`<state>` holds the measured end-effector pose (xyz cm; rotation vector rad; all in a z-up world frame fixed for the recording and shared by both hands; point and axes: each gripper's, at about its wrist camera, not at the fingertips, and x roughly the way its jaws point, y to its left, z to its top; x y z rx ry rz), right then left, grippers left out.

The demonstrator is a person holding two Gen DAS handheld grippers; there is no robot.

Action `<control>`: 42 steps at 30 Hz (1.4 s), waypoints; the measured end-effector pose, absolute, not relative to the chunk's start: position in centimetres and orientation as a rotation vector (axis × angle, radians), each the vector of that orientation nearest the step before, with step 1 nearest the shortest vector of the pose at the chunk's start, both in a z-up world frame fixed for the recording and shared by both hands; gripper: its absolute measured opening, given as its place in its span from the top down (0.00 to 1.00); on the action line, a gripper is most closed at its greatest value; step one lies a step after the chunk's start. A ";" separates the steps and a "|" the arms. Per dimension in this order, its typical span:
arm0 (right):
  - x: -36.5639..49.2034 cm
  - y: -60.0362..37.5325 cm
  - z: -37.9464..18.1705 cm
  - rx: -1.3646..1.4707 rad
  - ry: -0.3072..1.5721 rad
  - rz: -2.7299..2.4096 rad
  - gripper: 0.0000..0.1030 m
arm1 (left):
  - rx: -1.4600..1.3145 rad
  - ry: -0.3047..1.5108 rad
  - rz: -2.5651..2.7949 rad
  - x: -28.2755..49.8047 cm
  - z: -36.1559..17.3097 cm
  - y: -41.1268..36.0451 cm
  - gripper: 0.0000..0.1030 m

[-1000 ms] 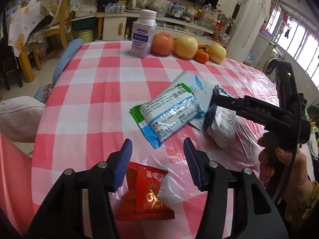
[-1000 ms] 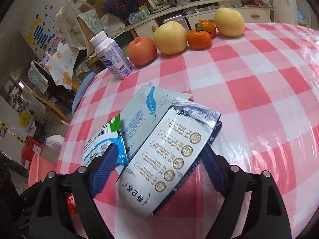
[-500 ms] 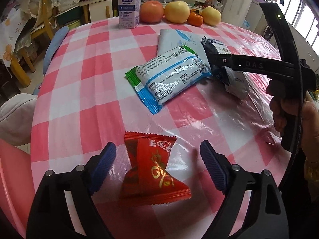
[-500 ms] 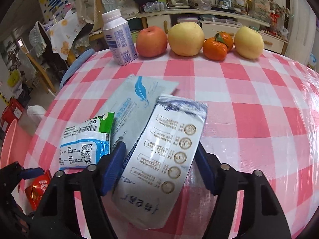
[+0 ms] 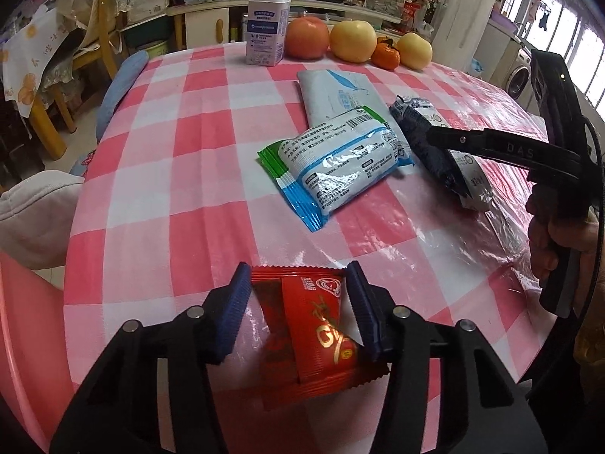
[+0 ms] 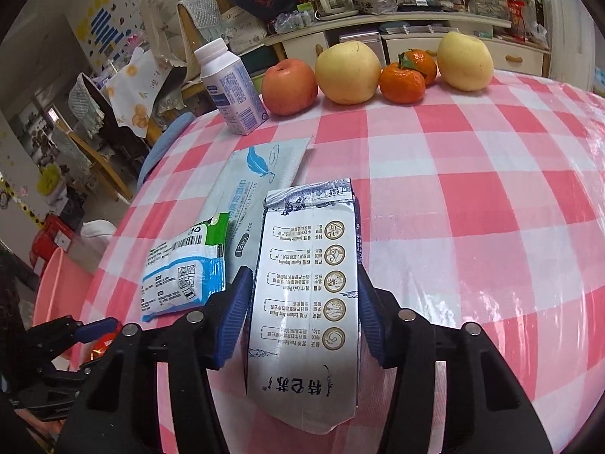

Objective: Collect trash
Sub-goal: 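Carry the candy wrapper and white packet to the pink bucket, open both grippers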

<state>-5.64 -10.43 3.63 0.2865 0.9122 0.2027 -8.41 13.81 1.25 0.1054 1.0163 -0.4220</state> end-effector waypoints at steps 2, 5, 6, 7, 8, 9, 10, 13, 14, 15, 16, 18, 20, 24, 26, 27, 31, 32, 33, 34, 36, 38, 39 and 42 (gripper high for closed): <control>-6.0 -10.5 3.6 0.291 0.906 0.204 0.47 | 0.104 1.014 -0.420 -8.4 1.3 13.7 0.49; -6.5 -10.6 3.8 0.302 0.900 0.210 0.47 | 0.075 1.006 -0.406 -8.2 1.5 14.1 0.49; -6.6 -10.6 3.9 0.302 0.896 0.211 0.47 | 0.064 1.002 -0.406 -8.2 1.6 14.2 0.49; -6.8 -10.6 4.0 0.303 0.890 0.212 0.47 | 0.056 0.996 -0.405 -8.2 1.7 14.4 0.49; -7.0 -10.6 4.2 0.305 0.884 0.213 0.47 | 0.048 0.986 -0.405 -8.2 2.0 14.5 0.49; -7.3 -10.7 4.4 0.311 0.875 0.217 0.47 | 0.038 0.978 -0.405 -8.2 2.2 14.7 0.49; -7.5 -10.8 4.7 0.320 0.866 0.222 0.47 | 0.025 0.969 -0.405 -8.3 2.4 14.8 0.49; -8.2 -11.1 5.4 0.355 0.844 0.241 0.47 | -0.004 0.945 -0.398 -8.3 3.0 15.3 0.49; -8.5 -11.1 5.7 0.363 0.837 0.247 0.47 | -0.014 0.931 -0.394 -8.3 3.4 15.5 0.49; -8.8 -11.1 6.1 0.374 0.828 0.257 0.47 | -0.021 0.920 -0.393 -8.4 3.6 15.7 0.49; -8.9 -11.0 6.4 0.382 0.823 0.264 0.47 | -0.030 0.906 -0.388 -8.4 4.0 15.9 0.49; -9.1 -10.7 7.1 0.393 0.814 0.280 0.47 | -0.047 0.881 -0.373 -8.4 4.6 16.4 0.49; -9.4 -10.1 7.8 0.391 0.803 0.297 0.47 | -0.066 0.859 -0.355 -8.4 5.1 16.9 0.49; -9.9 -8.0 10.0 0.392 0.775 0.352 0.47 | -0.130 0.791 -0.303 -8.8 6.5 18.9 0.49; -10.0 -6.6 10.9 0.396 0.767 0.387 0.47 | -0.164 0.758 -0.269 -9.0 7.2 20.1 0.49; -10.1 -5.6 11.5 0.395 0.763 0.407 0.47 | -0.179 0.742 -0.255 -9.1 7.6 20.6 0.49; -10.1 -1.2 12.9 0.373 0.769 0.499 0.47 | -0.262 0.675 -0.146 -9.5 8.8 23.9 0.49; -10.0 0.6 13.4 0.363 0.771 0.531 0.47 | -0.279 0.664 -0.122 -9.5 9.0 24.7 0.49; -9.9 1.8 13.7 0.354 0.772 0.553 0.47 | -0.302 0.646 -0.085 -9.7 9.2 25.8 0.49; -9.7 3.4 14.1 0.339 0.773 0.580 0.47 | -0.321 0.625 -0.046 -10.0 9.5 26.9 0.49; -9.6 6.2 14.7 0.314 0.773 0.626 0.47 | -0.355 0.587 0.023 -10.5 10.0 28.9 0.49; -9.4 8.9 15.2 0.295 0.775 0.672 0.47 | -0.389 0.559 0.101 -11.1 10.2 30.8 0.49; -9.3 10.7 15.6 0.278 0.776 0.701 0.47 | -0.422 0.545 0.149 -11.4 10.2 32.2 0.49; -9.1 15.1 16.0 0.237 0.780 0.761 0.47 | -0.495 0.505 0.277 -12.4 10.2 35.5 0.49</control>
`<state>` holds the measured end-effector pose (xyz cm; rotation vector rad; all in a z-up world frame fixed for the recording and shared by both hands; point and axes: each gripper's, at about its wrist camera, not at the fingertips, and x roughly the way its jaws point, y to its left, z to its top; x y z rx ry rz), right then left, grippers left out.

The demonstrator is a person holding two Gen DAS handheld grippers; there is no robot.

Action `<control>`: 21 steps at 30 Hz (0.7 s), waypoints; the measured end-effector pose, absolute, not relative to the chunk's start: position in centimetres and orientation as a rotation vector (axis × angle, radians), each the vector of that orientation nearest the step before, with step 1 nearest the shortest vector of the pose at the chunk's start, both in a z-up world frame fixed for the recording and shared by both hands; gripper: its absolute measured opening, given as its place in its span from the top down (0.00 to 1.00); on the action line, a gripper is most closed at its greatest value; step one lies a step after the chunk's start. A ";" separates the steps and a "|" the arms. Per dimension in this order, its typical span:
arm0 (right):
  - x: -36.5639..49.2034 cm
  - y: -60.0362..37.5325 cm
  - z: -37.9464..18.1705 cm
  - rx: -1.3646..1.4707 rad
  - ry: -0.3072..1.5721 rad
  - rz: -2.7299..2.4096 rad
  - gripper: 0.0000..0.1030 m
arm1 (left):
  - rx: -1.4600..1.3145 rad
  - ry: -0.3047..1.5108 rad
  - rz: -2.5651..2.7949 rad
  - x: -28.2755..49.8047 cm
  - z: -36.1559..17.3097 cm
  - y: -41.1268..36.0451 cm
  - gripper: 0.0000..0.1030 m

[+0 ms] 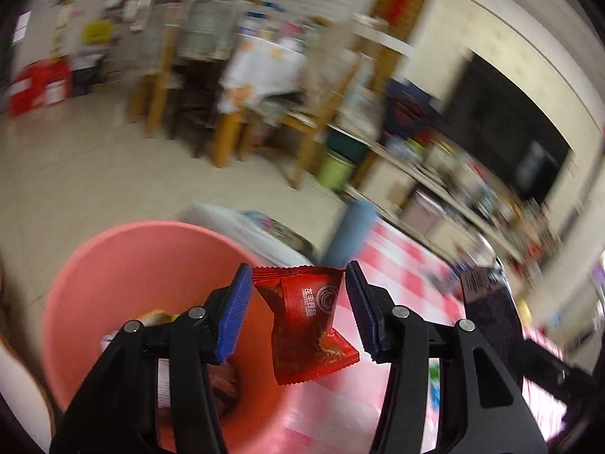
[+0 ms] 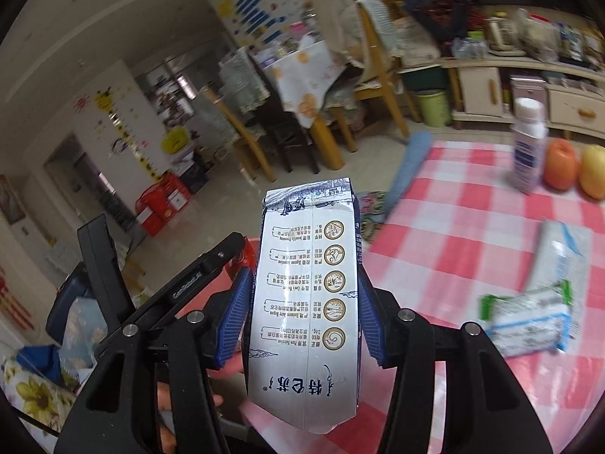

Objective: Collect trash
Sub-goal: 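Carry the candy wrapper and white packet to the pink bucket, open both grippers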

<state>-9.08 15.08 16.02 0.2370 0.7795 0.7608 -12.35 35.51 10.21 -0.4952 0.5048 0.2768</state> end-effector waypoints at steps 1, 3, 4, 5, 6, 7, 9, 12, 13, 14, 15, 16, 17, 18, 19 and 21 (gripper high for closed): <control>-9.0 16.2 16.0 0.229 0.783 0.777 0.47 | -0.518 0.490 0.318 -12.7 10.2 36.6 0.49; -8.7 18.8 15.9 0.205 0.789 0.809 0.47 | -0.552 0.469 0.386 -13.3 10.1 38.4 0.49; -8.5 19.8 15.7 0.200 0.794 0.821 0.47 | -0.566 0.465 0.413 -13.5 10.0 39.2 0.49; -8.4 20.8 15.5 0.199 0.800 0.834 0.47 | -0.584 0.461 0.437 -13.8 10.0 40.0 0.49; -8.1 22.0 15.2 0.199 0.810 0.847 0.47 | -0.607 0.460 0.465 -14.0 9.8 40.9 0.49; -7.9 22.9 15.0 0.196 0.818 0.854 0.47 | -0.630 0.461 0.495 -14.3 9.6 41.8 0.48; -7.5 24.7 14.4 0.179 0.830 0.871 0.47 | -0.674 0.455 0.522 -14.6 9.4 43.4 0.49; -7.0 27.1 13.6 0.179 0.850 0.903 0.45 | -0.686 0.436 0.575 -15.0 9.5 44.6 0.45; -6.9 27.7 13.3 0.173 0.858 0.902 0.45 | -0.681 0.429 0.579 -15.1 9.5 44.8 0.37; -6.8 28.1 13.0 0.164 0.866 0.901 0.41 | -0.667 0.433 0.594 -15.0 9.5 44.9 0.31; -6.7 28.4 12.8 0.154 0.870 0.890 0.37 | -0.655 0.436 0.601 -15.0 9.4 44.9 0.25; -6.9 28.1 12.7 0.152 0.868 0.883 0.35 | -0.641 0.435 0.600 -14.7 9.5 44.9 0.25; -6.9 27.8 12.6 0.155 0.866 0.874 0.30 | -0.627 0.435 0.599 -14.7 9.5 44.7 0.23; -7.0 27.4 12.5 0.157 0.860 0.858 0.22 | -0.609 0.431 0.600 -14.7 9.6 44.6 0.20; -7.2 26.6 12.5 0.154 0.849 0.840 0.19 | -0.597 0.424 0.604 -14.8 9.7 44.5 0.18; -7.6 25.5 12.7 0.133 0.827 0.804 0.17 | -0.581 0.410 0.603 -14.9 9.8 44.1 0.16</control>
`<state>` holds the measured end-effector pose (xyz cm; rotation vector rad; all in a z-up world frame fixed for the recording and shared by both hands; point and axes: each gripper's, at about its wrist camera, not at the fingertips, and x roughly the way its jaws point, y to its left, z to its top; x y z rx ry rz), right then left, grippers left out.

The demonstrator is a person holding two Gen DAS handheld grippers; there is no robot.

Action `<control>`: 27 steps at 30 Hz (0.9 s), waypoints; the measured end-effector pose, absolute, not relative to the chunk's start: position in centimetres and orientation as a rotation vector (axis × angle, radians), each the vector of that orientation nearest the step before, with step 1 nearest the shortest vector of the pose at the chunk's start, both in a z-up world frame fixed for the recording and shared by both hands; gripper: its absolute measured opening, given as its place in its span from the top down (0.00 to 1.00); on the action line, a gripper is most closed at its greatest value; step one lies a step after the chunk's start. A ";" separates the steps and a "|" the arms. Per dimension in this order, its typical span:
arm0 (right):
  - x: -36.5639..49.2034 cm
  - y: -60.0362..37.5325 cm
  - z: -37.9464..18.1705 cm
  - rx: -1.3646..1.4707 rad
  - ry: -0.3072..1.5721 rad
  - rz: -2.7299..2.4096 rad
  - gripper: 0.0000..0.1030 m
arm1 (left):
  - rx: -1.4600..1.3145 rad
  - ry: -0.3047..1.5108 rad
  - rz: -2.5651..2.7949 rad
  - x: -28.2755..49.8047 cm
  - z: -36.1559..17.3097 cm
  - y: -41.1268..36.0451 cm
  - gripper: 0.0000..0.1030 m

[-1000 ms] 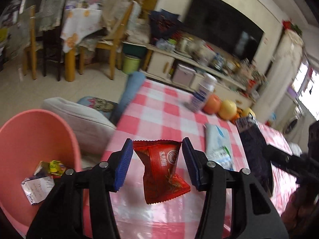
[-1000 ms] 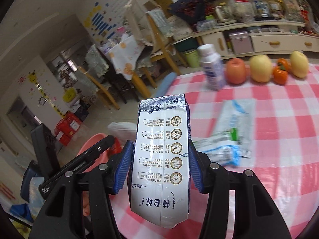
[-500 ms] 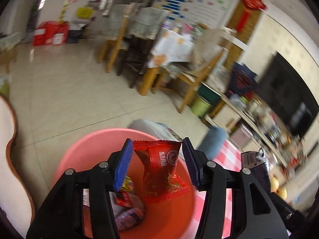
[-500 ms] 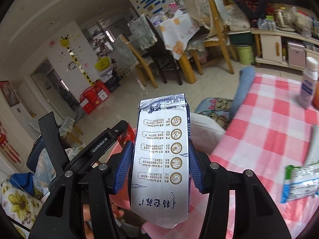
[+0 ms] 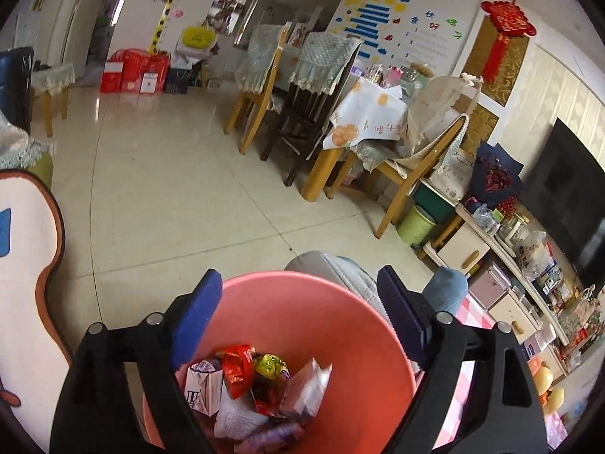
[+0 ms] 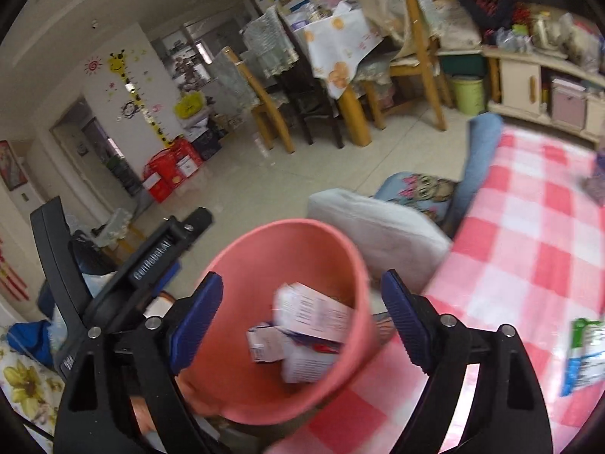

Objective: Collect trash
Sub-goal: 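Carry the candy wrapper and white packet to the pink bucket, open both grippers, then move both tools back over the table toward the last two packets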

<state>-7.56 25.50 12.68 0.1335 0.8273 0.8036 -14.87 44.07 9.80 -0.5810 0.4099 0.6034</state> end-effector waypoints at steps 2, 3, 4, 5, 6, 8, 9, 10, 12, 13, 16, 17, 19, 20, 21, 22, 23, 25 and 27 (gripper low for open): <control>-7.8 24.1 12.8 0.110 0.813 0.764 0.15 | -0.570 0.398 0.586 -14.8 9.9 43.7 0.15; -7.7 23.5 12.7 0.101 0.807 0.748 0.14 | -0.566 0.395 0.572 -14.8 9.9 43.4 0.14; -7.9 22.7 12.7 0.090 0.798 0.734 0.14 | -0.561 0.391 0.547 -14.6 10.0 43.0 0.14; -8.0 22.1 12.6 0.080 0.786 0.724 0.14 | -0.557 0.379 0.510 -14.5 10.0 42.6 0.14; -8.3 21.3 12.6 0.063 0.768 0.705 0.13 | -0.553 0.366 0.485 -14.5 10.0 42.4 0.14; -8.8 19.9 12.5 0.034 0.738 0.667 0.10 | -0.524 0.339 0.430 -14.3 10.3 41.4 0.14; -9.0 19.0 12.4 0.019 0.721 0.650 0.09 | -0.503 0.338 0.412 -14.0 10.5 40.6 0.12; -9.2 18.2 12.4 0.008 0.707 0.636 0.08 | -0.482 0.337 0.393 -13.7 10.6 39.9 0.10; -9.6 16.8 12.4 -0.010 0.685 0.609 0.06 | -0.441 0.342 0.353 -13.2 10.9 38.6 0.09; -9.7 16.2 12.3 -0.019 0.679 0.600 0.06 | -0.426 0.345 0.335 -12.8 11.0 37.9 0.09; -10.3 14.8 12.3 -0.061 0.660 0.572 0.05 | -0.388 0.352 0.260 -12.3 11.4 36.1 0.09; -10.4 14.5 12.4 -0.072 0.657 0.567 0.05 | -0.376 0.358 0.241 -12.1 11.5 35.6 0.09; -11.0 13.7 12.3 -0.101 0.649 0.556 0.05 | -0.355 0.367 0.206 -12.0 11.9 34.6 0.09; -11.2 13.4 12.2 -0.112 0.649 0.550 0.05 | -0.343 0.371 0.188 -11.9 12.0 34.1 0.09; -11.5 13.2 12.0 -0.132 0.649 0.539 0.05 | -0.331 0.382 0.173 -11.7 12.1 33.5 0.09; -11.8 13.1 11.9 -0.152 0.649 0.531 0.05 | -0.317 0.396 0.164 -11.5 12.2 33.0 0.09; -12.0 12.9 11.8 -0.171 0.646 0.523 0.05 | -0.308 0.408 0.159 -11.4 12.2 32.5 0.09; -12.7 12.3 11.5 -0.202 0.629 0.502 0.05 | -0.300 0.429 0.130 -11.1 12.3 31.7 0.09; -12.9 11.7 11.3 -0.208 0.624 0.486 0.05 | -0.310 0.441 0.097 -11.0 12.2 31.2 0.09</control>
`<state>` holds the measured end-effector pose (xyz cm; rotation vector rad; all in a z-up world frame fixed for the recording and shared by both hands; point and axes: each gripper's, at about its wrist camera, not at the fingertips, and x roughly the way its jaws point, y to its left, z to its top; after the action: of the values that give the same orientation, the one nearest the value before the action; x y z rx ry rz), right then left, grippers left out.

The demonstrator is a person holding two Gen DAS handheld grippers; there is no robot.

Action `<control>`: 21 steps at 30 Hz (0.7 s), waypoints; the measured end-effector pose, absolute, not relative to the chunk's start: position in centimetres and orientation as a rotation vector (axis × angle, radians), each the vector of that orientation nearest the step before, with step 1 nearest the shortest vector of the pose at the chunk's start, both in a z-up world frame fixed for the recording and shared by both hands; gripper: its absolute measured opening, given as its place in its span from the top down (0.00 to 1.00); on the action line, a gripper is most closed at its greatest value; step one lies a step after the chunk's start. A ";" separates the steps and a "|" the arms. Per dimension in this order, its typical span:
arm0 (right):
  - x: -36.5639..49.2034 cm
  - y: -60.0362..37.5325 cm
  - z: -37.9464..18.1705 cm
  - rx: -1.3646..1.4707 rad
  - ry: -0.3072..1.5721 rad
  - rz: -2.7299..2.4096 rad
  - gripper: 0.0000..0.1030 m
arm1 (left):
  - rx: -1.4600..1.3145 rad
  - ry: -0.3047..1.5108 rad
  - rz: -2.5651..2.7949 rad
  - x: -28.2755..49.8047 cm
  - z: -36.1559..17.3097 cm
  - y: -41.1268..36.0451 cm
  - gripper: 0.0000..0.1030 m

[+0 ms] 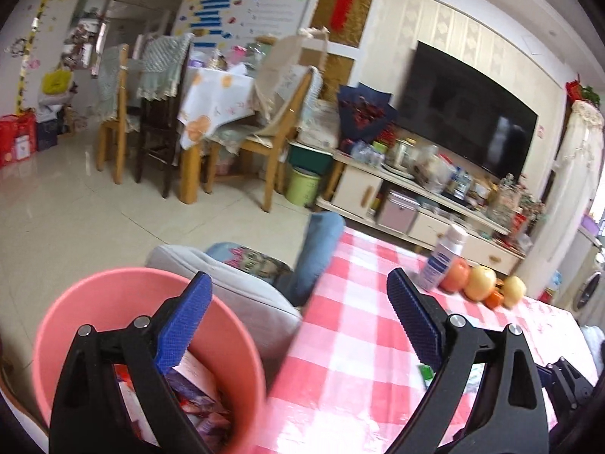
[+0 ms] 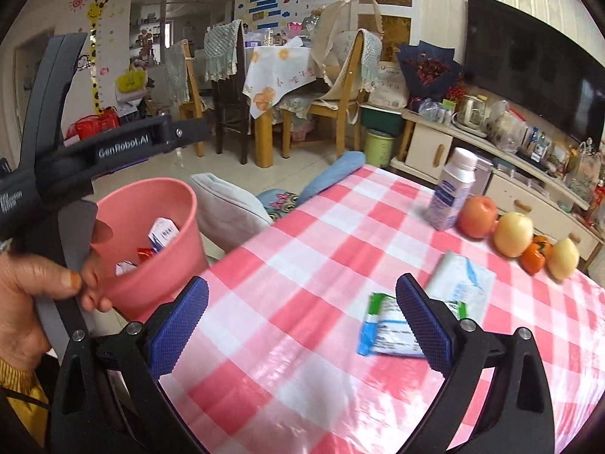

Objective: Collect trash
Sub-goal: 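Move both tools back over the table toward the last two packets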

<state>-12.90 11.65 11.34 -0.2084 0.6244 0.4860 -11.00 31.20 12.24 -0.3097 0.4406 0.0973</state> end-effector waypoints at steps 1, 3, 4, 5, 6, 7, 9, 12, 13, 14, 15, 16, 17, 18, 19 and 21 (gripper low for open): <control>-12.9 11.3 11.3 -0.206 0.623 0.476 0.05 | -0.313 0.439 0.090 -11.0 12.2 31.0 0.09; -12.8 10.5 11.2 -0.194 0.630 0.466 0.05 | -0.317 0.430 0.071 -11.1 12.2 30.6 0.09; -12.7 10.0 11.1 -0.184 0.635 0.462 0.05 | -0.317 0.425 0.057 -11.1 12.1 30.3 0.09; -12.7 9.6 11.1 -0.178 0.638 0.456 0.05 | -0.313 0.421 0.051 -11.1 12.1 30.1 0.09; -12.6 9.0 11.1 -0.171 0.640 0.449 0.05 | -0.307 0.421 0.047 -11.2 12.1 29.9 0.09; -12.6 8.5 11.1 -0.166 0.641 0.443 0.05 | -0.300 0.425 0.041 -11.1 12.0 29.6 0.09; -12.6 7.7 11.1 -0.158 0.642 0.438 0.05 | -0.293 0.437 0.020 -10.7 11.9 29.0 0.09; -12.7 6.4 11.3 -0.147 0.634 0.427 0.05 | -0.266 0.449 -0.006 -10.3 11.9 27.8 0.09; -12.7 6.0 11.3 -0.142 0.632 0.421 0.05 | -0.255 0.456 -0.018 -10.2 11.8 27.4 0.09; -12.7 5.5 11.3 -0.135 0.631 0.417 0.05 | -0.244 0.465 -0.026 -10.0 11.7 26.9 0.09; -12.7 4.9 11.3 -0.123 0.630 0.415 0.05 | -0.237 0.470 -0.033 -9.9 11.7 26.6 0.09; -12.7 4.4 11.2 -0.111 0.632 0.415 0.05 | -0.225 0.475 -0.038 -9.8 11.6 26.0 0.09; -12.6 3.9 11.2 -0.097 0.634 0.417 0.05 | -0.216 0.478 -0.040 -9.8 11.6 25.6 0.09; -12.5 3.2 11.2 -0.077 0.639 0.415 0.05 | -0.208 0.484 -0.049 -9.6 11.5 25.2 0.09; -12.4 2.6 11.2 -0.056 0.643 0.413 0.05 | -0.199 0.495 -0.062 -9.5 11.4 24.7 0.09; -12.2 1.5 11.3 -0.020 0.646 0.410 0.05 | -0.172 0.517 -0.072 -9.2 11.1 23.7 0.09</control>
<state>-12.22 1.47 11.34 -0.0201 0.6463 0.4099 -9.18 23.74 11.14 -0.1718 0.5171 -0.0720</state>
